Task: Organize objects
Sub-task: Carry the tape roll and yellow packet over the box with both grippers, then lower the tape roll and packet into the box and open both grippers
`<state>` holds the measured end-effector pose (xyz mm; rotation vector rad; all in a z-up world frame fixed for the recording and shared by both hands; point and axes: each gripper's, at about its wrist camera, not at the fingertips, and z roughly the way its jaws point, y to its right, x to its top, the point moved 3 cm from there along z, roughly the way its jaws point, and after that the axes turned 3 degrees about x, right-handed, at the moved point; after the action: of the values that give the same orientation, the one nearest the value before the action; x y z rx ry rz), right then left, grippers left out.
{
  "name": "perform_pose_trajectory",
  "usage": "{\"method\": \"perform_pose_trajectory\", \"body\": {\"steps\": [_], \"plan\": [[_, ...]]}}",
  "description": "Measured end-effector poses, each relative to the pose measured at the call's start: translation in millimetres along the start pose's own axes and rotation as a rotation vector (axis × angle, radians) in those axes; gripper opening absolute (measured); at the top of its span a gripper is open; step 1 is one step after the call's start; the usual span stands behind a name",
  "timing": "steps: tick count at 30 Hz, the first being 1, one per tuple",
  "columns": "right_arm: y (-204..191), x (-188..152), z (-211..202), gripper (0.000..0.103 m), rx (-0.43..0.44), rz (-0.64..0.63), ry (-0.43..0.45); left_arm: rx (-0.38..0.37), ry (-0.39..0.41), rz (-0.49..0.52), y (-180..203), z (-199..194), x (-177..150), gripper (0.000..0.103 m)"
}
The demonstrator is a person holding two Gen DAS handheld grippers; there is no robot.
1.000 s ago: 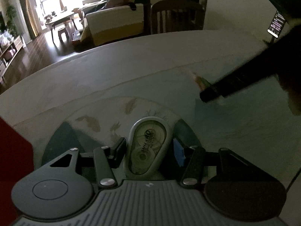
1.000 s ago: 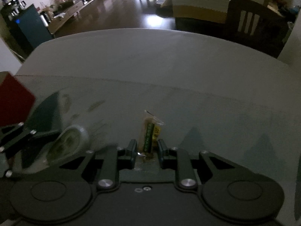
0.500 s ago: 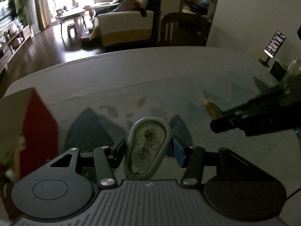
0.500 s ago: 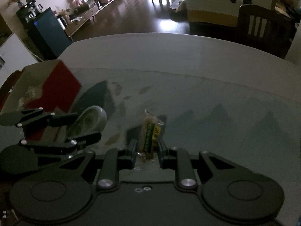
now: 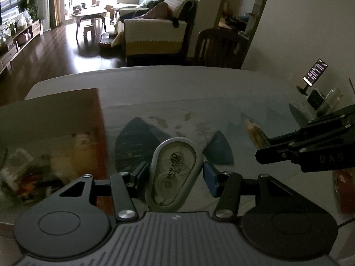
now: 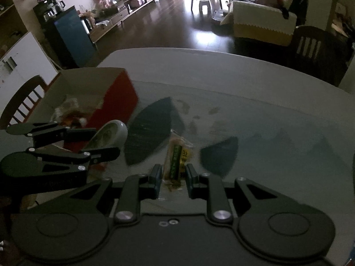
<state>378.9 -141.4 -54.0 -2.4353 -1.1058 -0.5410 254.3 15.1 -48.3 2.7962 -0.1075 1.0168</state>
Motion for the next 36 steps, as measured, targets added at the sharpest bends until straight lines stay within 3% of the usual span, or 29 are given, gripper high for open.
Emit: {"method": "perform_pose_trajectory", "body": {"steps": [21, 36], "plan": [[-155, 36, 56, 0.022, 0.009, -0.074, 0.008, 0.089, 0.018, -0.018, -163, -61, -21, 0.053], [-205, 65, 129, 0.022, -0.022, -0.106, -0.012, 0.198, 0.001, -0.018, -242, -32, -19, 0.053]]}}
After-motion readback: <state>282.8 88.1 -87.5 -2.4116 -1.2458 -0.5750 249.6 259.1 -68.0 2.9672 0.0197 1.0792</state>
